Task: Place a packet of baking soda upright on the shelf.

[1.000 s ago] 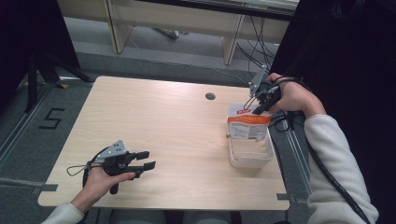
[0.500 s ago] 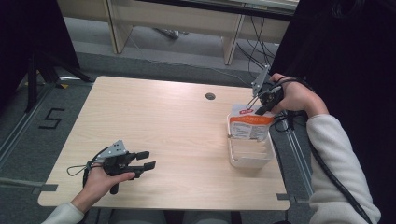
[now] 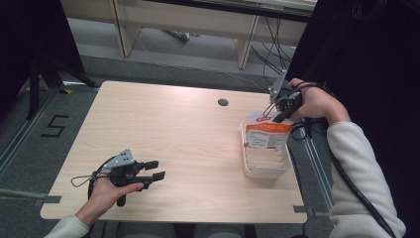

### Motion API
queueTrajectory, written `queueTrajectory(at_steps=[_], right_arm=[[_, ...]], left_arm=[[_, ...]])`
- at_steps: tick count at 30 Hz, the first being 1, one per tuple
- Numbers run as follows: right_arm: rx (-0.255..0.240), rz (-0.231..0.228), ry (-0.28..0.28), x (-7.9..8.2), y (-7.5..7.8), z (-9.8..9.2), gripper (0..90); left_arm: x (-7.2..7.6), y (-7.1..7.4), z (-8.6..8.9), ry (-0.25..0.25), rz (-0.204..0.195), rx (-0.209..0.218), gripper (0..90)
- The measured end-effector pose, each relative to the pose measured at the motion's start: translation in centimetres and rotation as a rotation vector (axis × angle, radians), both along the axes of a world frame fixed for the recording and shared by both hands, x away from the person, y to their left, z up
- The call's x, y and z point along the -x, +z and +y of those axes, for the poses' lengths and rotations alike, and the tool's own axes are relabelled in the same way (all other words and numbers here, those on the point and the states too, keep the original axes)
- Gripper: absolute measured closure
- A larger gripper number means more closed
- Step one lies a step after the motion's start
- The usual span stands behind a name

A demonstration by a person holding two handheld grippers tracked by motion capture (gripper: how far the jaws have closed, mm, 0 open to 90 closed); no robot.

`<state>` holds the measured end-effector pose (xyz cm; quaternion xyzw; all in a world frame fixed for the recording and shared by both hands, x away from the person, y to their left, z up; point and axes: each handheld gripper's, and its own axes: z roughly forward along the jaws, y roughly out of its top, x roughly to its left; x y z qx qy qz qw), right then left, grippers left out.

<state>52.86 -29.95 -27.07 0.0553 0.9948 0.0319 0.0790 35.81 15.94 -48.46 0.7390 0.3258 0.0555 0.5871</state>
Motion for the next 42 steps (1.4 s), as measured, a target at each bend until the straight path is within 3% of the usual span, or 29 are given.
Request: queueTrajectory(at_steps=[32,41,42], right_arm=[[-0.002,0.006,-0.010,-0.4,-1.4,0.2,90.0],[-0.006,0.006,-0.007,-0.5,-1.7,0.1,90.0],[-0.004,0.002,-0.010,-0.5,-1.7,0.1,90.0]], left_arm=[[0.0,0.0,0.0,0.002,0.004,0.003,44.8],[-0.1,0.0,0.1,-0.014,-0.014,-0.003,44.8],[0.0,0.0,0.0,-0.002,0.000,0.003,44.8]])
